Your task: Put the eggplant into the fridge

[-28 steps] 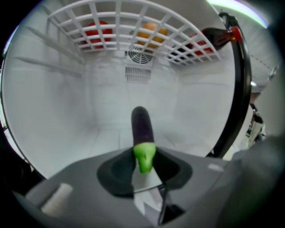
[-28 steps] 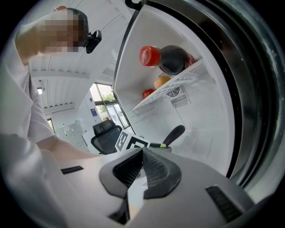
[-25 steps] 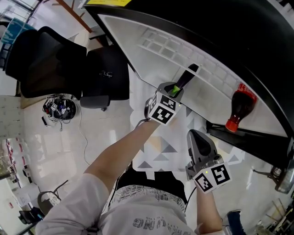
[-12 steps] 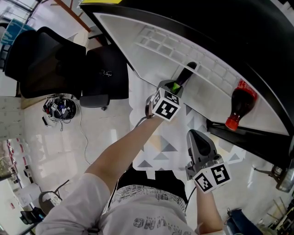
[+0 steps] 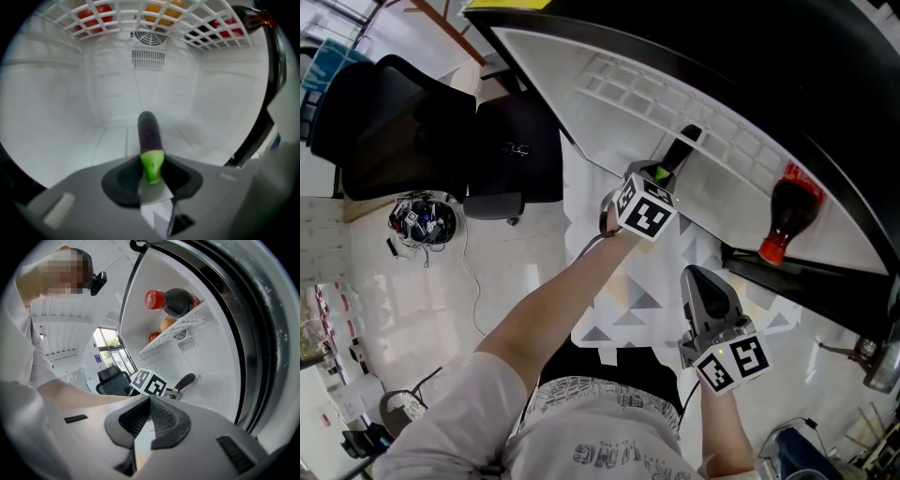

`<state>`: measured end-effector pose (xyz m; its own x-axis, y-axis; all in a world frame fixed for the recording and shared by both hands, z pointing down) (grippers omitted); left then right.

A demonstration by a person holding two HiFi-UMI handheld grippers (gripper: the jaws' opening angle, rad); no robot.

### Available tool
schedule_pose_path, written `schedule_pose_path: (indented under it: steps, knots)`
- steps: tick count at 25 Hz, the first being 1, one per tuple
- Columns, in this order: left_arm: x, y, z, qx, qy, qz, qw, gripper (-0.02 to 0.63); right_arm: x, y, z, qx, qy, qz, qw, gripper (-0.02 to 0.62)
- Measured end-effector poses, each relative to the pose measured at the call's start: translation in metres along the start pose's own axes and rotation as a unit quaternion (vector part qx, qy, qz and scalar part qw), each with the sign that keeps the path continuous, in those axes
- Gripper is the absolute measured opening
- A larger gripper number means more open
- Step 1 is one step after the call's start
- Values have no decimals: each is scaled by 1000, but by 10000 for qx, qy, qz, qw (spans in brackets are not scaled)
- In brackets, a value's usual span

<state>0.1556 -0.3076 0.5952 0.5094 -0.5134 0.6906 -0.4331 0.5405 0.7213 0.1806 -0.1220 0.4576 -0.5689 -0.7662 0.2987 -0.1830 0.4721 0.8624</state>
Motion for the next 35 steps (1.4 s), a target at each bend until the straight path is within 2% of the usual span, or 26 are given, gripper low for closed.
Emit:
schedule_pose_path:
  steps: [15,24,35]
  knots:
    - [-3,0,-2,3,72,-72,9999,156,0,-1,7,9,-41,-16,10000,3]
    - [-12,-1,-6,32,193,-152,9997,218,1,-5,11,16,-22,-61,10000,3]
    - [-29,-12,-1,108,209,-307,9993,229,1,-8,22,-12,-11,-131,9999,3]
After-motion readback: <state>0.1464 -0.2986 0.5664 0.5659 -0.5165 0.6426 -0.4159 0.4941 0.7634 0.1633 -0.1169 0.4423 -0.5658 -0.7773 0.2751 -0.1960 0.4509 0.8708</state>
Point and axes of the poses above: the fingertips, and each gripper's own axes: x forward along the fingers, z to its left, y out of its underside, the point moved 1 cm from there along -x, backward along the fingers, and after that the axes turned 3 degrees about -x, right-handed, at the moved point
